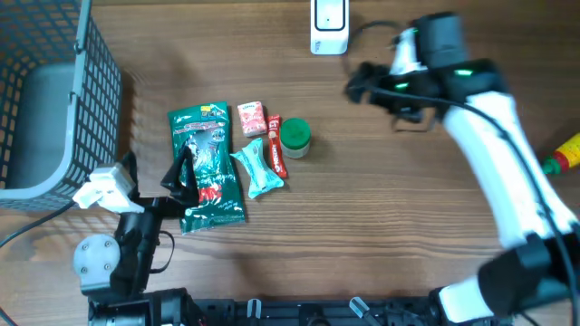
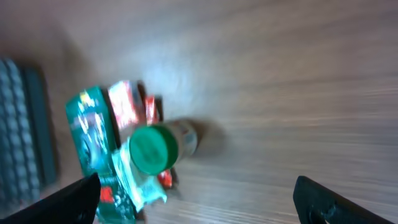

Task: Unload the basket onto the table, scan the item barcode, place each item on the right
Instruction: 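Bring the right gripper back over the green-lid jar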

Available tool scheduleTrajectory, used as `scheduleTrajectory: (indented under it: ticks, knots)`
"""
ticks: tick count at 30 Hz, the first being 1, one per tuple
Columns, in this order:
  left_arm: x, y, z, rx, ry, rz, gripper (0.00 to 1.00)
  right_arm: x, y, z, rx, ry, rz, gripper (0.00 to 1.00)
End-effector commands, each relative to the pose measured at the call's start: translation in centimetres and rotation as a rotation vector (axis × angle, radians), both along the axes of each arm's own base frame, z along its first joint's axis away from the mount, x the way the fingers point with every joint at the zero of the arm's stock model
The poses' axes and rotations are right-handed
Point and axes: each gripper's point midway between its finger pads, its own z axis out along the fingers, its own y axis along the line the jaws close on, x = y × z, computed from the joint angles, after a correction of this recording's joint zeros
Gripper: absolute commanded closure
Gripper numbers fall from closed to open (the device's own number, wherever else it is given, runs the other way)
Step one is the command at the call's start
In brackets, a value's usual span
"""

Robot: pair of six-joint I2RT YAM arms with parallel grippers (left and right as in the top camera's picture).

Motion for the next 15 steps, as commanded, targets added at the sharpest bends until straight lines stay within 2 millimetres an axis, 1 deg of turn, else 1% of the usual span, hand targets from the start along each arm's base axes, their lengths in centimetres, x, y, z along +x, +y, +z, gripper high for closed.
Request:
scheduleTrajectory:
  ticks: [1,4,6,7,10,13,15]
  knots:
    - [0.4,1.4,-1.6,0.014,0.041,0.075,0.00,-0.6,3.6,-4.1,0.005,0.117,0.009,0.00]
    - [0.6,1.4,-1.9,0.013,0.055,0.075,0.00,-0.9,5.7,-6.2,-0.001,0.155,0.025,0.00]
    - [0.7,1.4,-2.4,0.011,0.075,0.074,0.00,-1.1,6.8,-7.3,-0.004,0.176,0.033,0.00]
    - [0.7,1.4,-2.7,0.010,0.088,0.074,0.00,-1.2,7.1,-7.5,-0.008,0.178,0.034,0.00]
    - [0.5,1.4,-3.6,0.006,0.126,0.074,0.00,-0.9,7.6,-7.6,-0.022,0.155,0.033,0.00]
    - [0.3,1.4,-4.6,0.003,0.165,0.073,0.00,0.1,7.7,-7.3,-0.038,0.111,0.012,0.00]
    - [0.1,1.4,-5.3,0.000,0.194,0.072,0.00,0.6,8.2,-7.2,-0.039,0.079,0.016,0.00]
